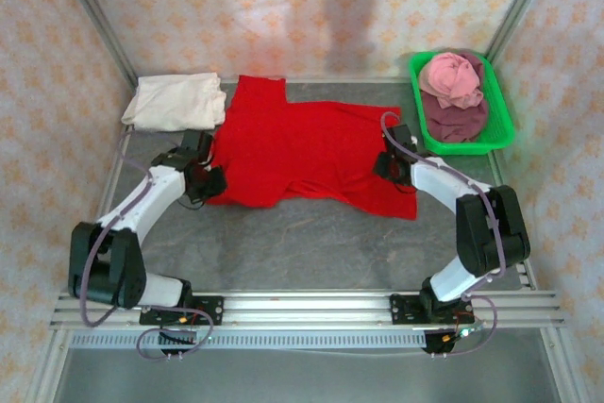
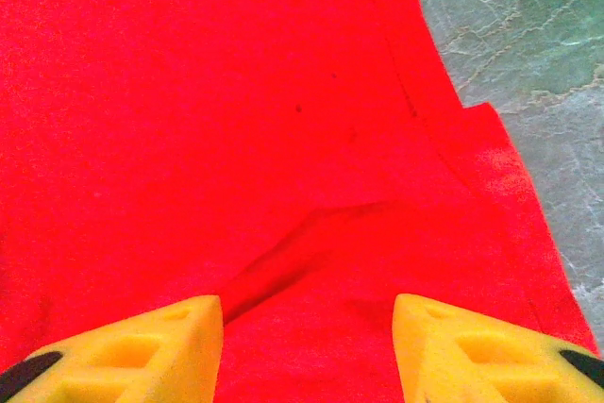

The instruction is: Fold and stack the t-shirts

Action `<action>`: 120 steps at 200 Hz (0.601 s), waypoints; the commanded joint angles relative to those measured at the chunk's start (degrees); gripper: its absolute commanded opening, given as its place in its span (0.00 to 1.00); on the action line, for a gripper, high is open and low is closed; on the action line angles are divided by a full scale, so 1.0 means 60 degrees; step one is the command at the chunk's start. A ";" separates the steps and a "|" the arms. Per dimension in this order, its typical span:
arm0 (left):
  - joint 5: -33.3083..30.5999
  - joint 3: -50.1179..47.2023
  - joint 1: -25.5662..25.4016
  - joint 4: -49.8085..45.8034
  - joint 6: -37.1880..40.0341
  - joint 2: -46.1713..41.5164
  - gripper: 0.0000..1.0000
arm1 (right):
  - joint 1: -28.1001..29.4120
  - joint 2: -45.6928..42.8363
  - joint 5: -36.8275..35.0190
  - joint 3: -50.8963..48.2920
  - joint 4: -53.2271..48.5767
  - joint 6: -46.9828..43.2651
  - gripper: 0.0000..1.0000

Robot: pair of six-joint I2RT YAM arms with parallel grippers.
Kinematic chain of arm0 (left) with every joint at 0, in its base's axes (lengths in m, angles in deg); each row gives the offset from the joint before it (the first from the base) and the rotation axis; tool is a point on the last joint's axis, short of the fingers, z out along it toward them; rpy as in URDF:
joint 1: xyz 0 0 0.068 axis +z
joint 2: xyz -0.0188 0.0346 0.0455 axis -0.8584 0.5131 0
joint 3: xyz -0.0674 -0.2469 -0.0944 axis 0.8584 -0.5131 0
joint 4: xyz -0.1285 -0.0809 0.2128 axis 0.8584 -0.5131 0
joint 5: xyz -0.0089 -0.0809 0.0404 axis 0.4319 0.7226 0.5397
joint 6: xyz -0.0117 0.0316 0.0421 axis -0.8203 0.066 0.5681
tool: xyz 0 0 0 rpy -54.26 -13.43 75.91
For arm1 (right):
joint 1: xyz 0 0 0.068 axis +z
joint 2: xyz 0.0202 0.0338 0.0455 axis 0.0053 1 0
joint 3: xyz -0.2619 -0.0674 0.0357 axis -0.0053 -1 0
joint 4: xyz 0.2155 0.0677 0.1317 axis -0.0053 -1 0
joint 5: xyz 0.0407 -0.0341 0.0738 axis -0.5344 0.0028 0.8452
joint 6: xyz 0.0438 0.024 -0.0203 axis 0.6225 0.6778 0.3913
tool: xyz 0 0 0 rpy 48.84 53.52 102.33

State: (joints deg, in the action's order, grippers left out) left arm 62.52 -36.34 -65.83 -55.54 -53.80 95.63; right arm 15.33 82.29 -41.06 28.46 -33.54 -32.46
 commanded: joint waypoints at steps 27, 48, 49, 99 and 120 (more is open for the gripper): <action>0.1358 -0.0850 -0.0204 -0.2032 -0.1864 -0.3008 0.00 | -0.0314 -0.0173 -0.0429 -0.0141 -0.0473 0.0396 0.51; 0.1830 -0.0848 -0.0350 -0.2761 -0.2553 -0.4252 0.00 | -0.0332 -0.0180 -0.0350 -0.0086 -0.0503 0.0368 0.51; 0.1851 -0.0849 -0.0356 -0.2801 -0.2585 -0.4306 0.00 | -0.0327 -0.0183 -0.0345 -0.0086 -0.0502 0.0368 0.51; 0.1920 -0.0783 -0.1067 -0.4410 -0.4315 -0.6716 0.00 | -0.0322 -0.0298 -0.0050 -0.0009 -0.0364 0.0426 0.51; 0.1974 -0.1506 -0.1505 -0.4649 -0.5200 -0.7775 0.00 | -0.0324 -0.0379 -0.0004 -0.0071 -0.0197 0.0426 0.51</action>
State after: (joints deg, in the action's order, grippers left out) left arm 73.93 -41.49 -72.56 -76.85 -76.34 54.61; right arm 13.43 82.05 -41.17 28.28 -34.70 -30.75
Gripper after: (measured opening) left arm 0.045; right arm 0.510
